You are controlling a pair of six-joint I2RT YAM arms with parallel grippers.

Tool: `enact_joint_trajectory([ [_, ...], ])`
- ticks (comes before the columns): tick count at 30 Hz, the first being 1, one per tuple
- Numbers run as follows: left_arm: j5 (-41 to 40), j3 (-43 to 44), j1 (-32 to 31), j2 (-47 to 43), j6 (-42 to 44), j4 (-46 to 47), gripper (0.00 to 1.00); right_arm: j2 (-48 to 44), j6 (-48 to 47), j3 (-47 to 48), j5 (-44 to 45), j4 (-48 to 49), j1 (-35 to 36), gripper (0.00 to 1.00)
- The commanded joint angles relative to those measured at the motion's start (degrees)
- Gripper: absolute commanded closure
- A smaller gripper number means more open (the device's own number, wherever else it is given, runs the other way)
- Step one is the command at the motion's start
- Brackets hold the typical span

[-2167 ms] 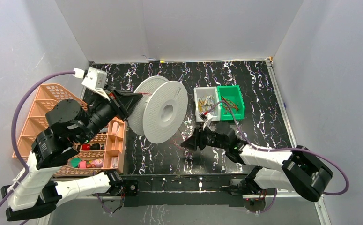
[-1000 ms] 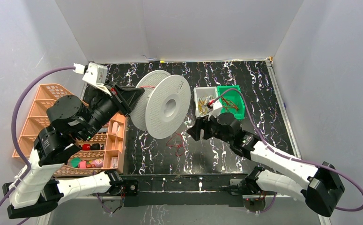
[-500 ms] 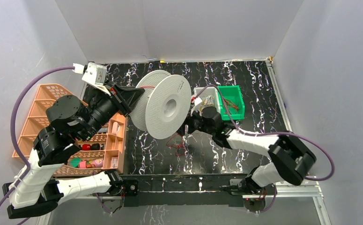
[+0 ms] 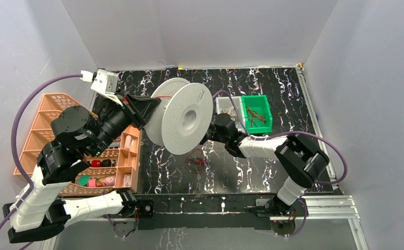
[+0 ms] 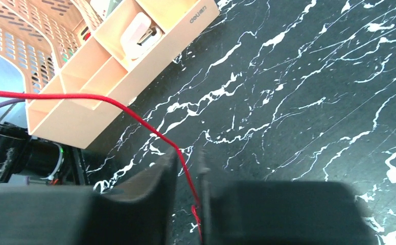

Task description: Wrap the cables

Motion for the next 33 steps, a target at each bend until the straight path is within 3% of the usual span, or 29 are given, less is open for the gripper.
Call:
enact_joint_trajectory([
  [1,-0.93,1.88,-0.21,-1.19,-1.21,5.29,1.0,-0.88,0.61,1.12,-3.32,3.92,-0.11,0.89],
  [2,-1.19,1.8,-0.25,-1.2,-1.21,5.42,1.0,-1.59,0.62,0.36,-3.45,3.61,-0.11,0.98],
  [3,-1.55,1.68,-0.24,-1.07,-1.14,5.65,1.0,-2.5,0.77,-0.61,-3.58,3.18,-0.11,1.0],
  [11,-12.6,-3.27,-0.2,-0.19,1.89,13.41,1.0,-18.07,4.75,-12.85,-2.98,0.34,1.79,1.0],
  [18,-25.32,-7.01,-0.22,4.27,8.87,23.08,1.0,-32.93,3.65,-15.48,3.69,-10.03,10.25,1.0],
  [25,-33.72,-11.61,-0.23,9.37,19.37,31.88,1.0,-43.27,2.78,-11.69,8.32,-20.04,16.96,1.0],
  [33,-38.12,-17.15,-0.21,13.08,26.09,33.49,1.0,-46.37,-1.25,-0.4,11.62,-32.15,20.14,1.0],
])
